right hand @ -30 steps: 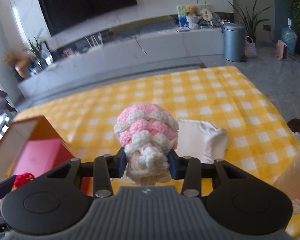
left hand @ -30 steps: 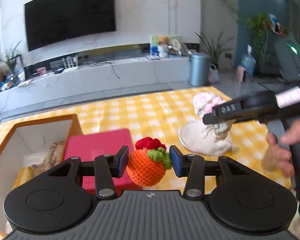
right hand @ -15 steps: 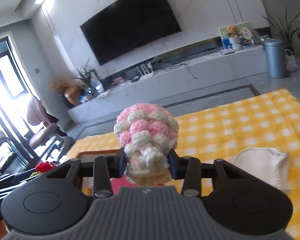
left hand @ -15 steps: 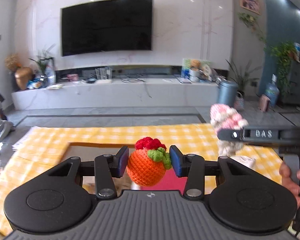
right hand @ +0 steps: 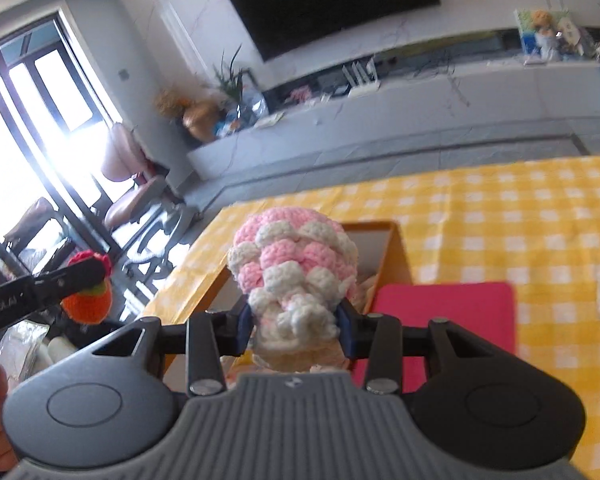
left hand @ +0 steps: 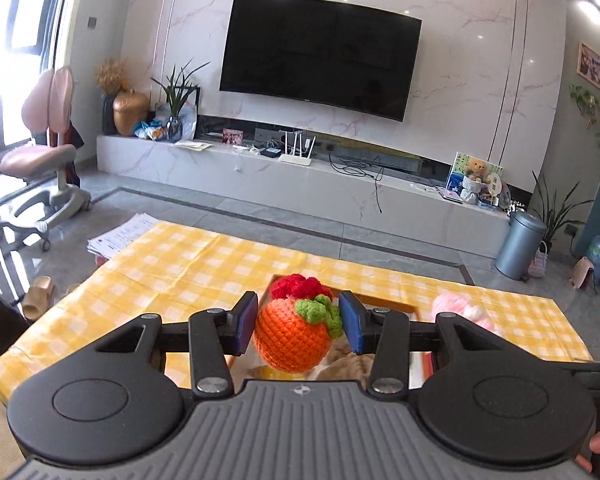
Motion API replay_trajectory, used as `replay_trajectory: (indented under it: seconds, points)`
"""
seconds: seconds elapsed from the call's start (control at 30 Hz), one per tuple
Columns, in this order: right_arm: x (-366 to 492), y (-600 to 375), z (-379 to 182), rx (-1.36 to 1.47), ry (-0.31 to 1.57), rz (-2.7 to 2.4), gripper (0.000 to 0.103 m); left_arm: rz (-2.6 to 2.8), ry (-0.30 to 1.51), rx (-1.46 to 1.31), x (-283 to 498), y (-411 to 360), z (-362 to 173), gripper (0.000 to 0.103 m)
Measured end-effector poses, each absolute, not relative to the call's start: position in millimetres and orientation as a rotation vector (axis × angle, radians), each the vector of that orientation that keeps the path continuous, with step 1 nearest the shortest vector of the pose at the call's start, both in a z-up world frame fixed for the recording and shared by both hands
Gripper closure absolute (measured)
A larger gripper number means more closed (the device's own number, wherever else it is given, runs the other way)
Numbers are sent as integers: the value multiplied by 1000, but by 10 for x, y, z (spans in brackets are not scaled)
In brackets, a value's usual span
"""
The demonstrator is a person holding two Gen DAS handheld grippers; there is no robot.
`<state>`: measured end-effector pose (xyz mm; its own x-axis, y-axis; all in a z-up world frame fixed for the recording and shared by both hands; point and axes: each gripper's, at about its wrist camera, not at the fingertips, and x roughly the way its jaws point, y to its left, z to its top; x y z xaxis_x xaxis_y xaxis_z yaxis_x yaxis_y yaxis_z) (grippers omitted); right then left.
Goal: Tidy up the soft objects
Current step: 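Carry the crocheted fruit and hat with both tools over the white box, then open the right tool to drop the hat into the box while the left releases the fruit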
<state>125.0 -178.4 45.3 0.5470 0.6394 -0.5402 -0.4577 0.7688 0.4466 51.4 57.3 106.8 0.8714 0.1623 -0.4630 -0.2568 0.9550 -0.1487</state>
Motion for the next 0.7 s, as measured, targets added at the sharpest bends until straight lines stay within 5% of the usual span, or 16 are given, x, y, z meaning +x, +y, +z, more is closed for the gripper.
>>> replay_trajectory:
  seconds: [0.7]
  points:
    - [2310, -103, -382, 234, 1028, 487, 61, 103, 669, -485, 773, 1550, 347, 52]
